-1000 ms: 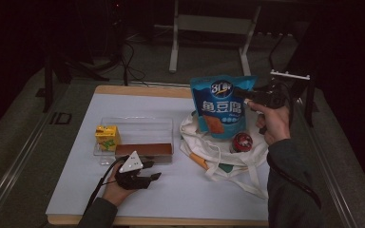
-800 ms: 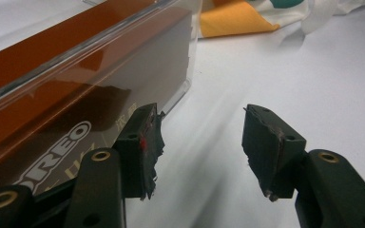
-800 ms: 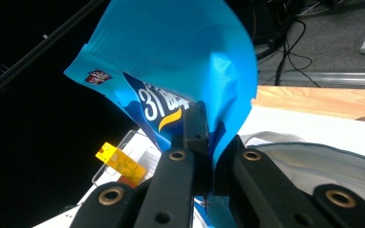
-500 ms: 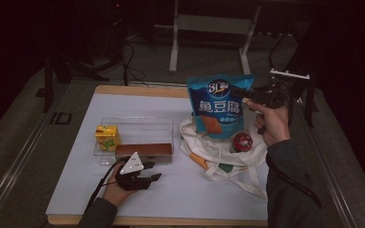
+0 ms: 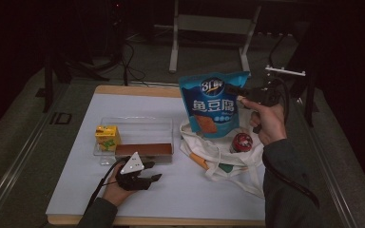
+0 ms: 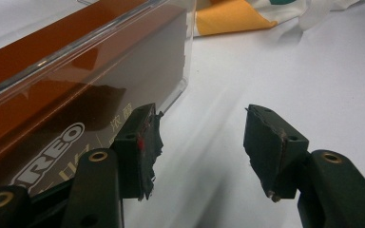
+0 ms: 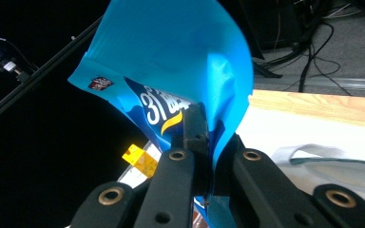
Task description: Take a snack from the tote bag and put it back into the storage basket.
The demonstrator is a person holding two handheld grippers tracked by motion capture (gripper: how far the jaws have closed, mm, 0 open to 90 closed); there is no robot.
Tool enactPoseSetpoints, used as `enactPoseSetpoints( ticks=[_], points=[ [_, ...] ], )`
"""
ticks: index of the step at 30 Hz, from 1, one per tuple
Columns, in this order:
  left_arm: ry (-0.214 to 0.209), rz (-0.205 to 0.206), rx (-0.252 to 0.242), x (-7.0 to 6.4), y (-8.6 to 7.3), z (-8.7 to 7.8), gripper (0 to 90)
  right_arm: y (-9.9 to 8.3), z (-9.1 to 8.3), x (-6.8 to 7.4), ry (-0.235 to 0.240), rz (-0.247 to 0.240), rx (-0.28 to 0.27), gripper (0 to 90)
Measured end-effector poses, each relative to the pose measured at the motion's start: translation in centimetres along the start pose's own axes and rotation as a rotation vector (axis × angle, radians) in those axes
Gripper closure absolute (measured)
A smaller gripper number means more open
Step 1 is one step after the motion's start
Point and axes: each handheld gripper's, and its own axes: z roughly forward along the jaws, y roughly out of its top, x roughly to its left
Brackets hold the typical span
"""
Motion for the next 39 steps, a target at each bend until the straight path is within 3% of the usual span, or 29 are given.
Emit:
enactPoseSetpoints(
  ticks=[39],
  points=[
    [-0.001,0.012,0.001,-0.2,0.0,0.0,45.4,0.2,7.4,5.1,0.088,-0.038,0.062,89.3]
  ],
)
